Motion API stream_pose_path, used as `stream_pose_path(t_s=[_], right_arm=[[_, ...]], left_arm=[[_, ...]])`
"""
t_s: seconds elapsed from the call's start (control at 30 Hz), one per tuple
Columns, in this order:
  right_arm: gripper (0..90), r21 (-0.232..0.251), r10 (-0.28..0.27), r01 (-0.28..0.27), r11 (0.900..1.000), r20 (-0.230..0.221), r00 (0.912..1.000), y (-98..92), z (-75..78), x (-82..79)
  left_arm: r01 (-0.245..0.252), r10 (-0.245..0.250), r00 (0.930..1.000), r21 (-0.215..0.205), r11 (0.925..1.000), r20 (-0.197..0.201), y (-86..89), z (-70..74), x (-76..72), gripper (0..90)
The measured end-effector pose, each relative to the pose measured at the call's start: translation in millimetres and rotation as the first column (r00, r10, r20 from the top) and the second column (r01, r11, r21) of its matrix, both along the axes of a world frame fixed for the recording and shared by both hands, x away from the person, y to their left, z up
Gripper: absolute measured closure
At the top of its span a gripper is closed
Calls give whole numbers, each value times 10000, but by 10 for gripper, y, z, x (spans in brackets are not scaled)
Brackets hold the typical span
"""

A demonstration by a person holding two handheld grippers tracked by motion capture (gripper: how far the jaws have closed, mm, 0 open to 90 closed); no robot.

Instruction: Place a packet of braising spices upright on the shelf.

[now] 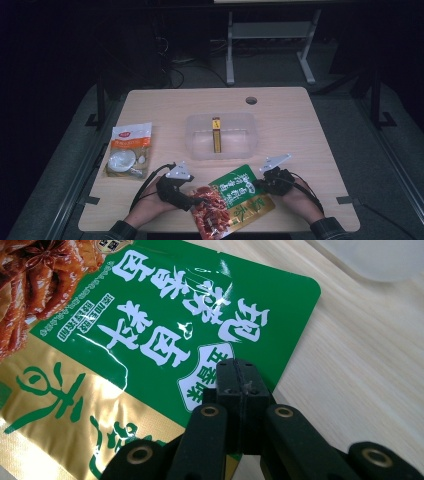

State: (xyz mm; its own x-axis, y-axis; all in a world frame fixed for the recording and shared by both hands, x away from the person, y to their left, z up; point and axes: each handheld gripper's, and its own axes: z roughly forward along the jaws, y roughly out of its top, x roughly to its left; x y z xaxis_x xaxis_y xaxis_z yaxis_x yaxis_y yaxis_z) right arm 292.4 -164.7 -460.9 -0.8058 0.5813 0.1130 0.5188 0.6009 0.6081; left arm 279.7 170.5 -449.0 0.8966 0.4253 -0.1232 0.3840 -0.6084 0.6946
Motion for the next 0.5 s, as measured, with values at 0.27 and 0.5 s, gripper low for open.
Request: stream_pose_path(t_s=[0.27, 0.5], right_arm=[[813, 219, -37, 42, 9998, -216, 9998, -3, -2, 14], [555, 629, -88, 86, 9980, 33, 10000, -8, 66, -29]], left_arm=[[139, -139, 9999, 13, 9999, 33, -268, -40, -14, 148], [135, -134, 9999, 325, 9994, -28, -388, -92, -34, 151]])
